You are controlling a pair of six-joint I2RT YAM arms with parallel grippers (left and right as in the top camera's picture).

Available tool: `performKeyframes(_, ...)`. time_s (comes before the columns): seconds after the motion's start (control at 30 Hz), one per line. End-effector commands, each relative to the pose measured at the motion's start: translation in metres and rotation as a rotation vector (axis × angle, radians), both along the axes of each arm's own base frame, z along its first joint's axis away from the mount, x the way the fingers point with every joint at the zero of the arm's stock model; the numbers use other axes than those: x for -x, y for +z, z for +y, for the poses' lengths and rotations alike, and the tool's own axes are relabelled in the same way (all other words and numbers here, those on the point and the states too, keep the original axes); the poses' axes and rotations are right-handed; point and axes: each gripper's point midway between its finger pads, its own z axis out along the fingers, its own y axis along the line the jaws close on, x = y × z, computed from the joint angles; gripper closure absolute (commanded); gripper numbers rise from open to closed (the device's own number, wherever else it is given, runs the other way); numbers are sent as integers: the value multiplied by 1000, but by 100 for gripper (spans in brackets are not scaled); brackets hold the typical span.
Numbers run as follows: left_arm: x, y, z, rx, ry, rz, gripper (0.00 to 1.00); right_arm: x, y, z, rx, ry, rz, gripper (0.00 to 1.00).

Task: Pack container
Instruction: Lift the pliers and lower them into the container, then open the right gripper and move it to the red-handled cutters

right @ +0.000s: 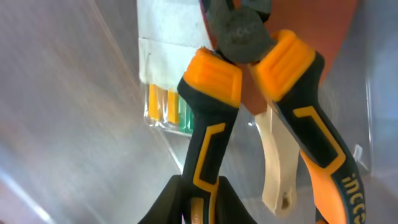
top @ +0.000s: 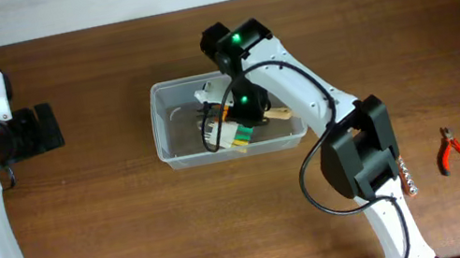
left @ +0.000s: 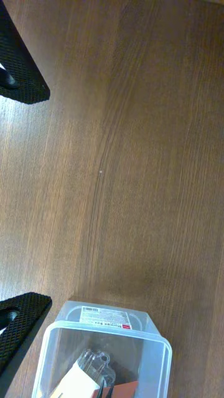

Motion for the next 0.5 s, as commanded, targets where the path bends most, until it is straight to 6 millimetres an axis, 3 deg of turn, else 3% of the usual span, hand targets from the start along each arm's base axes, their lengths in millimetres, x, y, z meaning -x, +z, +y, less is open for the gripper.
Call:
performKeyframes(0.0,-1,4,3,-3,20,-13,1,1,18,4,-44,9,-30,81)
performKeyframes(0.03,-1,4,3,-3,20,-13,1,0,18,4,-46,9,-33,70)
performKeyframes(0.13,-1,4,3,-3,20,-13,1,-2,19,3,-43,6,-41,52)
performKeyframes(0.2,-1,4,3,-3,20,-13,1,-3,19,1,-42,1,-42,29)
performKeyframes(0.27,-1,4,3,-2,19,-12,1,-4,23,-3,-39,-11,-43,20)
performKeyframes(0.33,-1,4,3,-2,20,-12,1,-10,32,-13,-13,-58,-60,0)
performKeyframes(0.47,-1,4,3,-2,19,-12,1,-21,67,-34,-7,-127,-108,1)
